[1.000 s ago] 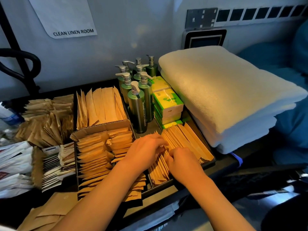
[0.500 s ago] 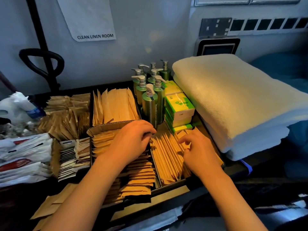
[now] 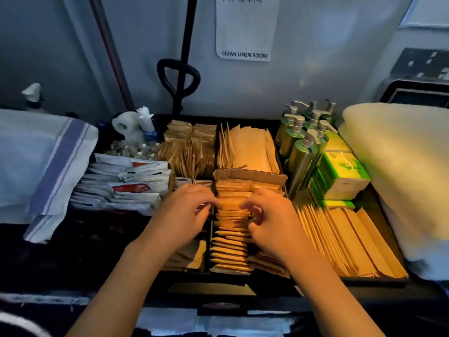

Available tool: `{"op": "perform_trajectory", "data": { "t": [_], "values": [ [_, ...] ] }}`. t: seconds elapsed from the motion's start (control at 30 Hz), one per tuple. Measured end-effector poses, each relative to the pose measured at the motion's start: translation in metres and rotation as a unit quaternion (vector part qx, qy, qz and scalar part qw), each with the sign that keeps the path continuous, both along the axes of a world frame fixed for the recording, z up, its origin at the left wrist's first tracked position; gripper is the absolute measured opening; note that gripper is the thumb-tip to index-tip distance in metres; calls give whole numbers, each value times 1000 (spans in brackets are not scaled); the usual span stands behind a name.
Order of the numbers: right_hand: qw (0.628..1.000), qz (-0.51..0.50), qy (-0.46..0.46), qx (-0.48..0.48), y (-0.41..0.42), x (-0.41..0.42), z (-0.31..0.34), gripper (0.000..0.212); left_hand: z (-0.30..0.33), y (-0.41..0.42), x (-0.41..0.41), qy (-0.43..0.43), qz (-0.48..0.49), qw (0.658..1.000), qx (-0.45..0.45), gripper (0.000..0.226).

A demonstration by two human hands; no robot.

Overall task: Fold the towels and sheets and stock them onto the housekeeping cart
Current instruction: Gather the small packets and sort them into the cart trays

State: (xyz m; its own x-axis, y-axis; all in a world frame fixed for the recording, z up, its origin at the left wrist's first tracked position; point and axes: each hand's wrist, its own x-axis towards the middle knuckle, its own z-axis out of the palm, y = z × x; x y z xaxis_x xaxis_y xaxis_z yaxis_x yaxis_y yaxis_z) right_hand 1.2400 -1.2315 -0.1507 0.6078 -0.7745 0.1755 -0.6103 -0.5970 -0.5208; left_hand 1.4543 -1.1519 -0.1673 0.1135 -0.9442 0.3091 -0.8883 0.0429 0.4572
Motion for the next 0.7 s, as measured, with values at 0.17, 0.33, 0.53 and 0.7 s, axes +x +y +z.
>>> {"op": "perform_trajectory", "data": {
  "t": [0.17, 0.33, 0.53, 0.7],
  "values": [
    [994, 95, 46, -23, 23, 52, -4, 43, -12, 48, 32, 9, 54, 998, 22, 27],
    [978, 192, 80, 3, 41, 87, -19, 37, -22, 81, 53, 17, 73, 997, 36, 26],
    [976, 177, 129, 18, 55, 116, -42, 35, -31, 100, 71, 30, 79, 996, 39, 27],
    [968, 135, 208, 25, 60, 131, -56, 40, -36, 103, 74, 43, 67, 996, 43, 28]
  ]
}}
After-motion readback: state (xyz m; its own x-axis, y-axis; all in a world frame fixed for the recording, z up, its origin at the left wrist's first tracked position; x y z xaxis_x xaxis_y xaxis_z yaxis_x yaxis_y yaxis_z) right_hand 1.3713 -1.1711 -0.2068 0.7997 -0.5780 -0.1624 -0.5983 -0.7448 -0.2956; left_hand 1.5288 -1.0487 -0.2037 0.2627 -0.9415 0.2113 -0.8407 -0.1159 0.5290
